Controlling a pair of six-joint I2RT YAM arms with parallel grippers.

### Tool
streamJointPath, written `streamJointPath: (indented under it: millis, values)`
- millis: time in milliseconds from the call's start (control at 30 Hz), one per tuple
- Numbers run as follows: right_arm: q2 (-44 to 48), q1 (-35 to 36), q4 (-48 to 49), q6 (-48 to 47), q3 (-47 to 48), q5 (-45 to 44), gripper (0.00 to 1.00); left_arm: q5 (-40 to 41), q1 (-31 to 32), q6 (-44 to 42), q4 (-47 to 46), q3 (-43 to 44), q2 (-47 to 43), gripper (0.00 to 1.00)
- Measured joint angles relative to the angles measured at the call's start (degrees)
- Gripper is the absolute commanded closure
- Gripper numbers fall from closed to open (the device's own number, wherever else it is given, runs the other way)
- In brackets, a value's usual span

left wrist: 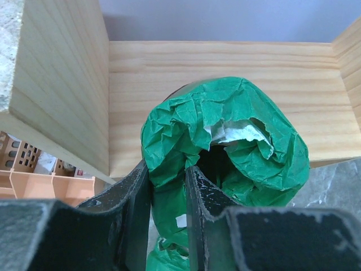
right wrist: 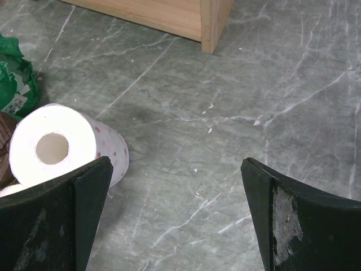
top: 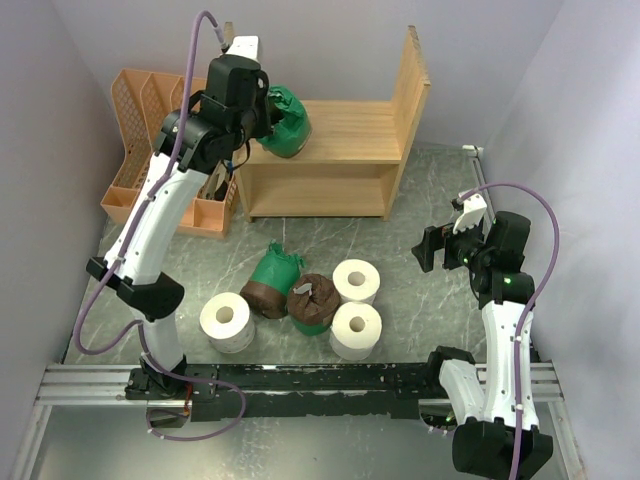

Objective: Place and organize the paper towels onto the shelf

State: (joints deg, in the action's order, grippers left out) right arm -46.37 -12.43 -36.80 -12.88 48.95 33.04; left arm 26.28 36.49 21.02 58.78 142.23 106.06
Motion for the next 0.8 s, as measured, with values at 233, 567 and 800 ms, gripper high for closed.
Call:
streamJointPath:
  millis: [233, 567, 800]
  values:
    - [0.00, 0.00, 0.00, -0.02, 0.00, 0.00, 0.00, -0.37, -2.80, 0.00, 0.39, -2.69, 0.09, 0.91]
    - [0.24, 0.00, 0.00, -0.02, 0.00, 0.00, 0.00, -0.37, -3.96, 0.00, 0.39, -3.04, 0.79, 0.39]
    - [0.33, 0.00, 0.00, -0.02, 0.00, 0.00, 0.00, -2.75, -4.04, 0.04, -2.45, -3.17, 0.48, 0.05]
